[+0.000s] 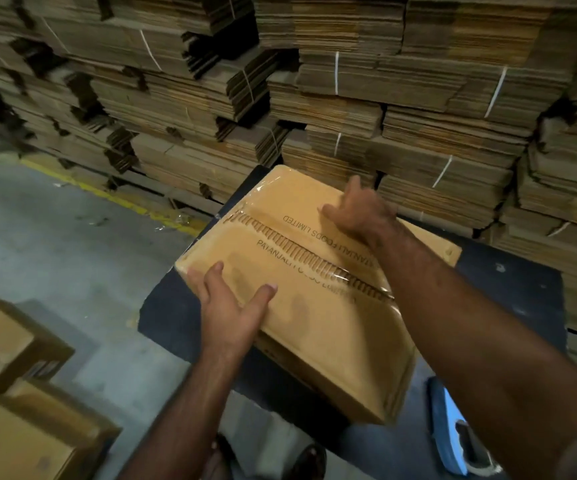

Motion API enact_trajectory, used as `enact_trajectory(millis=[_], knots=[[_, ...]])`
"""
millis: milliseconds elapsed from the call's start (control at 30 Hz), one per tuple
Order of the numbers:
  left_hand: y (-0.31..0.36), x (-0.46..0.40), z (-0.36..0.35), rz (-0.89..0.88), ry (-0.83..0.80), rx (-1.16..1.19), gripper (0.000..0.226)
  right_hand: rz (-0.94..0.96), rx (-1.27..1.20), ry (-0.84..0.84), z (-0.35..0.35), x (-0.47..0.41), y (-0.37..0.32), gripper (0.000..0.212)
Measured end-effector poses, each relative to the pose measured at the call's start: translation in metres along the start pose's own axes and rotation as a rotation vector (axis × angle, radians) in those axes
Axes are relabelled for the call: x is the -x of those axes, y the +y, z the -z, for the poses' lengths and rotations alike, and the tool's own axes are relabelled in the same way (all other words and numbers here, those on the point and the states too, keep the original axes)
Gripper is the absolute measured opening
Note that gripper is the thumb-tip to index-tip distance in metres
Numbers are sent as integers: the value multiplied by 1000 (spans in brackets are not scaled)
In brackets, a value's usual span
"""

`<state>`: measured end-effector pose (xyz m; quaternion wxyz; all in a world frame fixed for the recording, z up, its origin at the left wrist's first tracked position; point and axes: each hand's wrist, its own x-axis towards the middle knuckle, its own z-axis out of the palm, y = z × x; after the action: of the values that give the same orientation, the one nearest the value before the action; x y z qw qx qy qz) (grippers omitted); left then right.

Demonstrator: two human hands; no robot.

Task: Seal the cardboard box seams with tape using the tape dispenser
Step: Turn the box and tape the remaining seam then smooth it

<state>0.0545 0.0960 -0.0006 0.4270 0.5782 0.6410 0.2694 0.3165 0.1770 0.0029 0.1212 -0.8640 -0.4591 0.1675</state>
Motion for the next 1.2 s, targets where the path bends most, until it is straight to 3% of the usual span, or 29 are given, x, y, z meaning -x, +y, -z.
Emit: enact_trajectory(millis=[200,367,500,567,733,867,967,1200], knots=[[38,-92,-21,-74,-100,-133,84,-183,-122,72,20,19,67,59],[15,-64,-22,-10,-218,-41,61,-235,-212,22,23,74,114,57],[17,-48,-21,-78,-228,95,59,-267,-288,-22,25,120,116,65],[32,-69,-19,-144,-317,71,55,-351,-390,11,22,141,109,65],[32,-124,-2,-220,-545,84,21,-537,-331,161,-9,194,85,60],[-8,-105,23,-353,-642,-17,36,-554,-273,243,-36,232,64,57],[-35,-83,37,-475,-586,-80,51,-542,-300,272,-53,254,51,62],[-61,-50,65,-566,-542,-184,57,-477,-297,318,-75,289,44,65]])
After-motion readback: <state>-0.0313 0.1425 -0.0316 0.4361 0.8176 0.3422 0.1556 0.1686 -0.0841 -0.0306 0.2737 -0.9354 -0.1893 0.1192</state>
